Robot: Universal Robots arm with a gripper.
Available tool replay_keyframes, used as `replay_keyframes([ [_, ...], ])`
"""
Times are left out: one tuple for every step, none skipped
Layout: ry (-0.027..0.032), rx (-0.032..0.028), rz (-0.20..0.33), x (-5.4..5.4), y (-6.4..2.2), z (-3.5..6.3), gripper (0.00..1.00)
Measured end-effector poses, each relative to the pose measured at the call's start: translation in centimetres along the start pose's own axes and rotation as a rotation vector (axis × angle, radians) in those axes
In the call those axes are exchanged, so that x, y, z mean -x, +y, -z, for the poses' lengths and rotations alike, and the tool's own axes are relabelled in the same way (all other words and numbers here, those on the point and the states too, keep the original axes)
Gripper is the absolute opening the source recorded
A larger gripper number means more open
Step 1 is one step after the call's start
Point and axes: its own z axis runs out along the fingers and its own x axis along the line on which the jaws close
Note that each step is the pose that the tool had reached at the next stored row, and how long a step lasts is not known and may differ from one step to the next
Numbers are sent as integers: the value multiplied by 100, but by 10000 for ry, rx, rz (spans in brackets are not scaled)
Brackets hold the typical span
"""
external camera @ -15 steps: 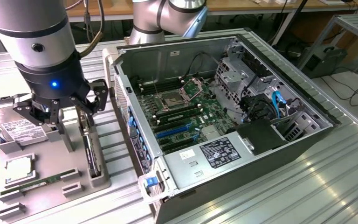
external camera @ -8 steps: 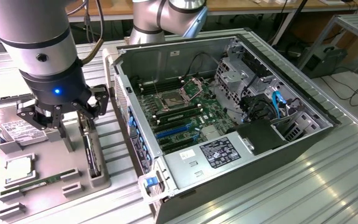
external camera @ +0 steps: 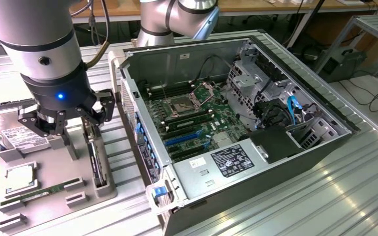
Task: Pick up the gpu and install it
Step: 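Pick up the gpu and move the gpu toward the slot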
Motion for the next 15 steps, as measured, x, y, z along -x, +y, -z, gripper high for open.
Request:
replay_keyframes([
  [1,-1,0,0,5,-9,60],
  [1,-3,1,0,7,-26,60],
  [1,-8,3,-1,5,-62,60],
  [1,-10,2,-2,0,-84,60],
  [2,-16,2,-2,-6,-99,60],
  [3,-30,2,-3,-13,-108,60],
  [3,-86,2,-3,-20,-114,60],
  [4,-144,5,-3,-22,-127,60],
  [5,-153,14,-4,-24,-161,60],
  [5,-154,23,-4,-25,-179,60],
  [6,-154,32,-5,-25,-195,60],
  [17,-153,51,-6,-26,-233,60],
  [25,-154,58,-7,-27,-250,60],
  [32,-153,66,-7,-29,-274,60],
  [33,-153,68,-8,-31,-292,60],
])
